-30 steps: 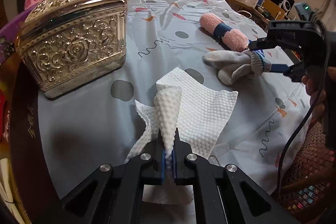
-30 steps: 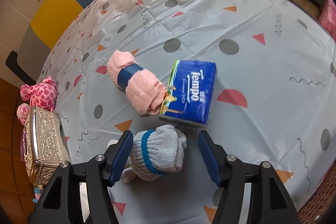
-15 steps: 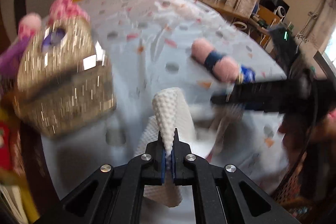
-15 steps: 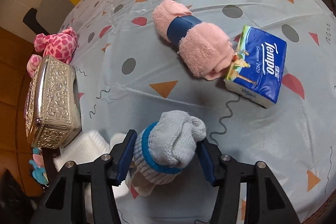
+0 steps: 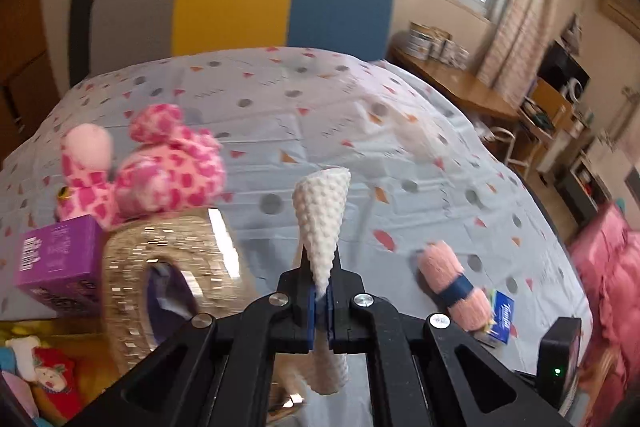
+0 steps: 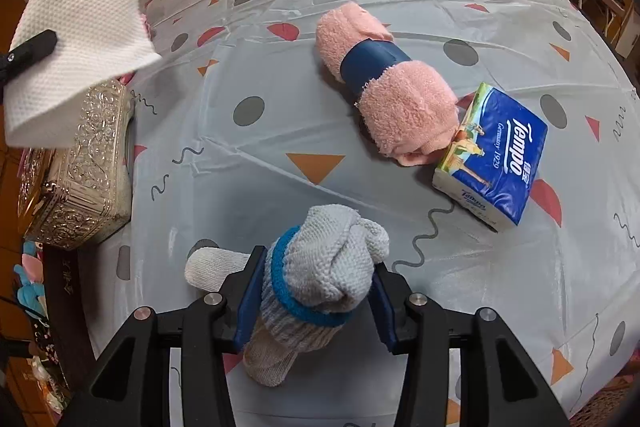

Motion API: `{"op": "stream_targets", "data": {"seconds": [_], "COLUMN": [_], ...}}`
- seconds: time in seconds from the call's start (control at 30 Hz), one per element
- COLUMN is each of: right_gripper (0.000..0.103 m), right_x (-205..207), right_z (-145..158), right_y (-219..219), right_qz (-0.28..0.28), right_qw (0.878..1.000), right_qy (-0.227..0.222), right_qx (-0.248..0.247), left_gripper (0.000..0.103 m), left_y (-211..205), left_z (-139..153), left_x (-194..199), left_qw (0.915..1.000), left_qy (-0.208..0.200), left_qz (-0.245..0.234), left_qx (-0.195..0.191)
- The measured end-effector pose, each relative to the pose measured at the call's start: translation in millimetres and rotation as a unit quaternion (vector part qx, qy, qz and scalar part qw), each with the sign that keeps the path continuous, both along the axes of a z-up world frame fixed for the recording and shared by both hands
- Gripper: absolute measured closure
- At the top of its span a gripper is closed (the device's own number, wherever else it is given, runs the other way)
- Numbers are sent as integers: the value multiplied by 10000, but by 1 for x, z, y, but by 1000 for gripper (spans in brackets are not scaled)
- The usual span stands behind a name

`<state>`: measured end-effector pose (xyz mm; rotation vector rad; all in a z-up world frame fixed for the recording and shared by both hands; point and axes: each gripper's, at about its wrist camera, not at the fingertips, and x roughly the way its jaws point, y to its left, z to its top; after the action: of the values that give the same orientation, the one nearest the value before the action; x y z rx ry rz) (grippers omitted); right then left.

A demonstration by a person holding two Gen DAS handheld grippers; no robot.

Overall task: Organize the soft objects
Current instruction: 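Lift the white cloth toward the tray with the left gripper while the right gripper lifts the glove, then hold the white cloth over the tray with the left gripper while the right gripper carries the glove over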

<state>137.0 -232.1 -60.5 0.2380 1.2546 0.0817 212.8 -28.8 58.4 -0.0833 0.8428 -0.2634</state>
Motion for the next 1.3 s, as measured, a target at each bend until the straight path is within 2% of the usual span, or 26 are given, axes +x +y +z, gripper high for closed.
{"op": "stream_targets", "data": {"seconds": [0.37, 0.57, 1.03, 1.3], "right_gripper": [57, 57, 56, 58], "right_x": [0, -6, -6, -13], "right_z": [0, 1, -5, -2], "right_y": [17, 20, 25, 44], "right_qz": [326, 474, 506, 846], "right_qw": [9977, 9954, 9949, 9858], "right_qy": [-155, -192, -154, -408], "right_qx": [-576, -813, -857, -1395], "left_gripper": [99, 99, 99, 99], "left_y": [127, 173, 214, 221], "left_z": [12, 19, 4, -2], "left_x": [-51, -82, -150, -186], "left_qw": [9936, 9875, 9788, 9746], "left_qy": [-333, -531, -666, -781], "left_qz": [1079, 1478, 1935, 2082], "left_qx": [-80, -146, 37, 258]}}
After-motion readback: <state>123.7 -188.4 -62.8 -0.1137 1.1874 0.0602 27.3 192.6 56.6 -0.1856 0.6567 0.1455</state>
